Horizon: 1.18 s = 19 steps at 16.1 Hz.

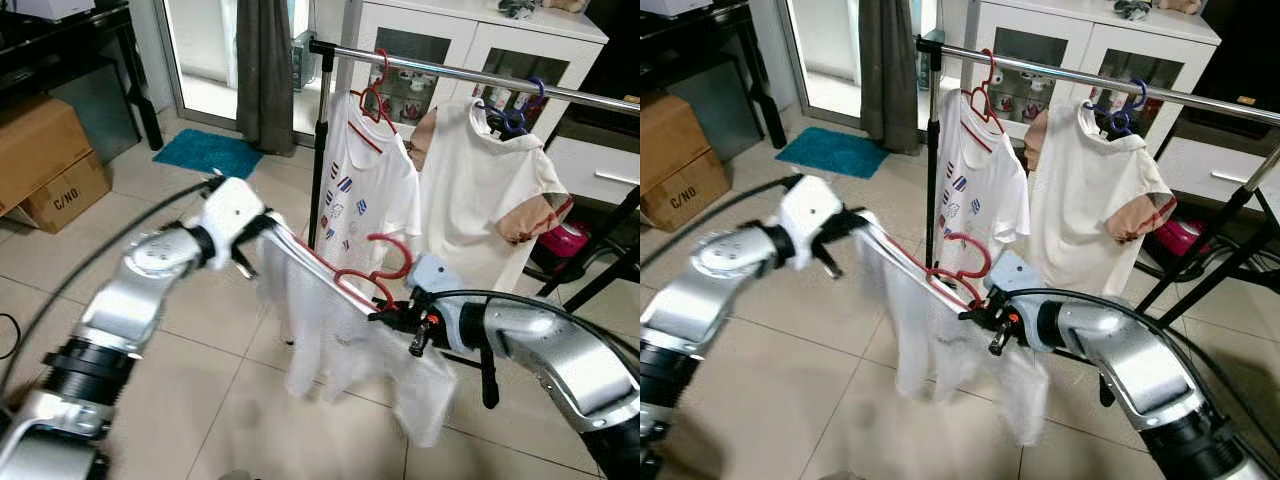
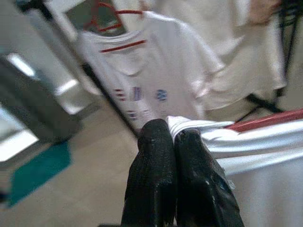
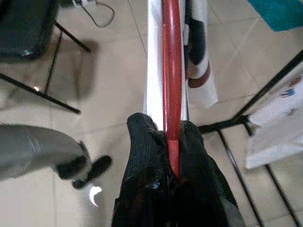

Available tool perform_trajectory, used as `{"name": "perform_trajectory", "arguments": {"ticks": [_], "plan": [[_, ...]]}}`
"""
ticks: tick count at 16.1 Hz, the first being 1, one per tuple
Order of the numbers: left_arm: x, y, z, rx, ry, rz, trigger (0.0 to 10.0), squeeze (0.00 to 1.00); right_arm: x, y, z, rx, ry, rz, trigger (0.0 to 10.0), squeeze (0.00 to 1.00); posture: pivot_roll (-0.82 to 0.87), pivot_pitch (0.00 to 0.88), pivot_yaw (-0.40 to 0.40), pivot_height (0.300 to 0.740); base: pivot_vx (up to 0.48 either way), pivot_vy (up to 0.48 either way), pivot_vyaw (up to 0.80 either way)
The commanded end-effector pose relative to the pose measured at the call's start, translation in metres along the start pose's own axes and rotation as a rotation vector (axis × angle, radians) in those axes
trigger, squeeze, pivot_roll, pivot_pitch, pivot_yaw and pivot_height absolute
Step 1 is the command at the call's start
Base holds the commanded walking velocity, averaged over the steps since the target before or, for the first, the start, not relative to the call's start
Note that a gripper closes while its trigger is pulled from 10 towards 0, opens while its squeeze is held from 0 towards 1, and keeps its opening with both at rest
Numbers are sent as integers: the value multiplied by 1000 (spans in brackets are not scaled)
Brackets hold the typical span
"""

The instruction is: Hang hanger

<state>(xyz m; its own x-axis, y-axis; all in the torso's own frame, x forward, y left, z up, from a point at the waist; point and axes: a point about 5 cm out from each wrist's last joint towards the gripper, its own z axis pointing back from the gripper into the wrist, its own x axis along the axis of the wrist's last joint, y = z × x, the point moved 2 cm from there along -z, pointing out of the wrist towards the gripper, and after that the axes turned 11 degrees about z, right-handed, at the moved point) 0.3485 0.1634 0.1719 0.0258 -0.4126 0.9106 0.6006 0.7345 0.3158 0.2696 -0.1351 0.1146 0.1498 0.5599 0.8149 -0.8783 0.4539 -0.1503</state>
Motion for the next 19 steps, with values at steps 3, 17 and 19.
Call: {"name": "perform_trajectory", "arguments": {"ticks": [3, 17, 19], "plan": [[21, 72, 35, 383, -91, -51, 0, 0, -55, 0, 20, 2, 238, -91, 0, 0, -69, 0, -57, 740, 0, 0, 0], [21, 30, 10, 105, -152, 99, 0, 0, -4, 15, 12, 61, -112, -1, 0, 0, -78, 0, -55, 740, 0, 0, 0], [19, 23, 7, 71, -138, 93, 0, 0, 2, 14, 12, 56, -143, 14, 0, 0, -78, 0, -55, 740, 0, 0, 0]]}}
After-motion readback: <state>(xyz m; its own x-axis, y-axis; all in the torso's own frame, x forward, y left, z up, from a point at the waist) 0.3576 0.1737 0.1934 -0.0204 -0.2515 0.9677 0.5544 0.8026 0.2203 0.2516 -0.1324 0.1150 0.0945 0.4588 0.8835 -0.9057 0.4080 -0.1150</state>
